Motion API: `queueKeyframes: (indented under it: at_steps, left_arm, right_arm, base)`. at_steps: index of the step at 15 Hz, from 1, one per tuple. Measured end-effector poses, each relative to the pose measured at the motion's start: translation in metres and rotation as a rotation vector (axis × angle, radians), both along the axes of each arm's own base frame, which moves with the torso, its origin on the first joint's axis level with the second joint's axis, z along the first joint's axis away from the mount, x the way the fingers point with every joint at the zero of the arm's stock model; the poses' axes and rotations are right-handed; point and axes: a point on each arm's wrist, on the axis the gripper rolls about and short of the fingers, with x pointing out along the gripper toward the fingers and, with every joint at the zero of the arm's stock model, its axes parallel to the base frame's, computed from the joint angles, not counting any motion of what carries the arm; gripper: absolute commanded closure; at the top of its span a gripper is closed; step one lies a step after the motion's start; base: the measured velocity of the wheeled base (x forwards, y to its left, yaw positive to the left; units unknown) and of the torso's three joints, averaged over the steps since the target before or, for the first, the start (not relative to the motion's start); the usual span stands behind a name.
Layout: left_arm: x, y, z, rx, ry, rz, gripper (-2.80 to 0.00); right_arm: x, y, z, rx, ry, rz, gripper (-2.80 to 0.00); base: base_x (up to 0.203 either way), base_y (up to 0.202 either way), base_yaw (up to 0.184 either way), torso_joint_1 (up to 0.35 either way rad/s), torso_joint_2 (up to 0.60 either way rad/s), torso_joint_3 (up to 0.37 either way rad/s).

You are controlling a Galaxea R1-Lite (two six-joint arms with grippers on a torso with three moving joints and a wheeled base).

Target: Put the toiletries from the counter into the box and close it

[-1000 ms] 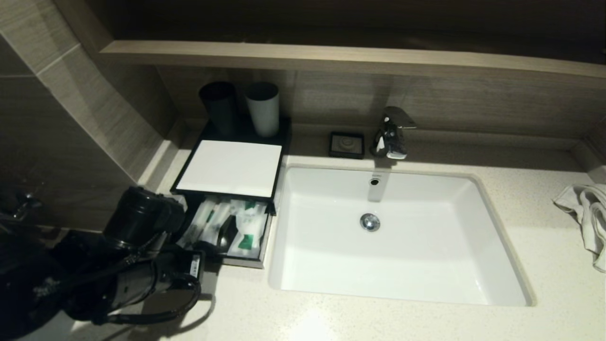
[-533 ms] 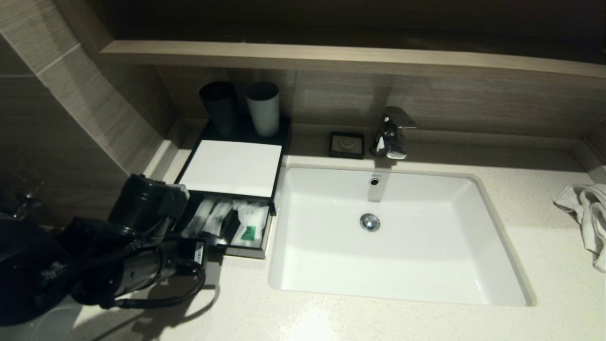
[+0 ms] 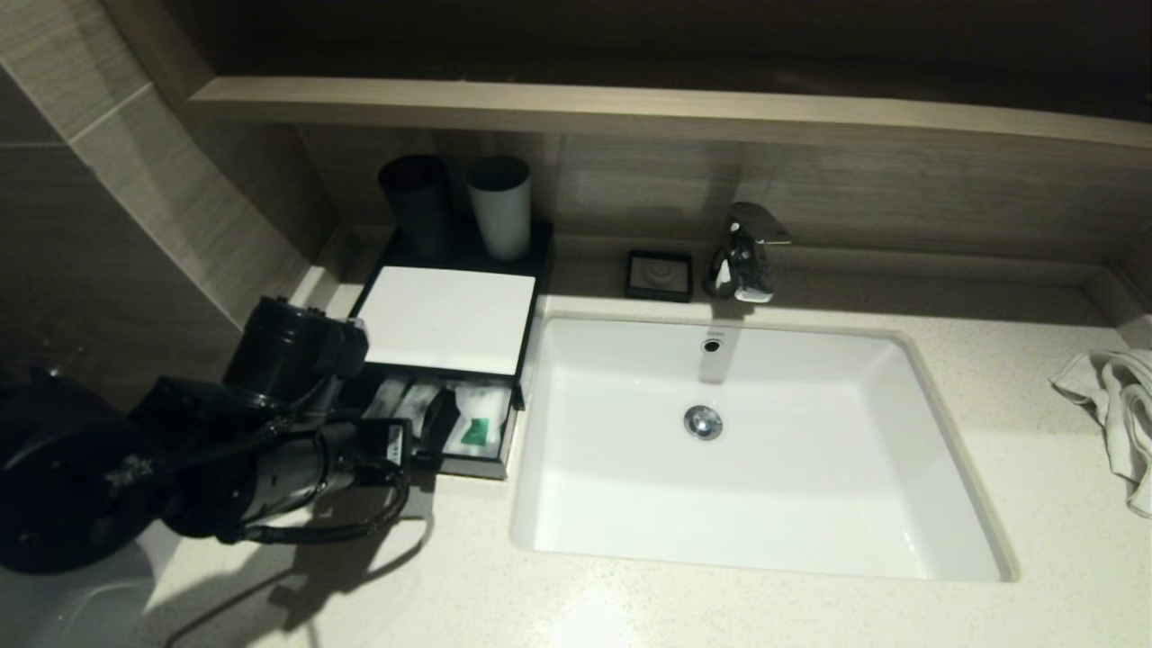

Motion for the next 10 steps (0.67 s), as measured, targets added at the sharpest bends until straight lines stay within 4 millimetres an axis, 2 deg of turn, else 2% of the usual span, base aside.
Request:
queueKeyframes:
  at_steps: [5,10]
  left_arm:
    - [0.007,-0.003,0.006,-0.008,-0.019,0.003,0.00]
    - [-0.006,0.003,0.017,-0.018,-0.034,-0.002,0.00]
  right_arm:
    - [0.000,0.000,0.000,0.000,0.000,-0.001,0.00]
    - [0.000,0.000,0.000,0.000,0.000,0.000,0.00]
  base:
    - [0.000,0.000,0.000,0.000,0.00,0.000]
    - [0.000,0.000,0.000,0.000,0.00,0.000]
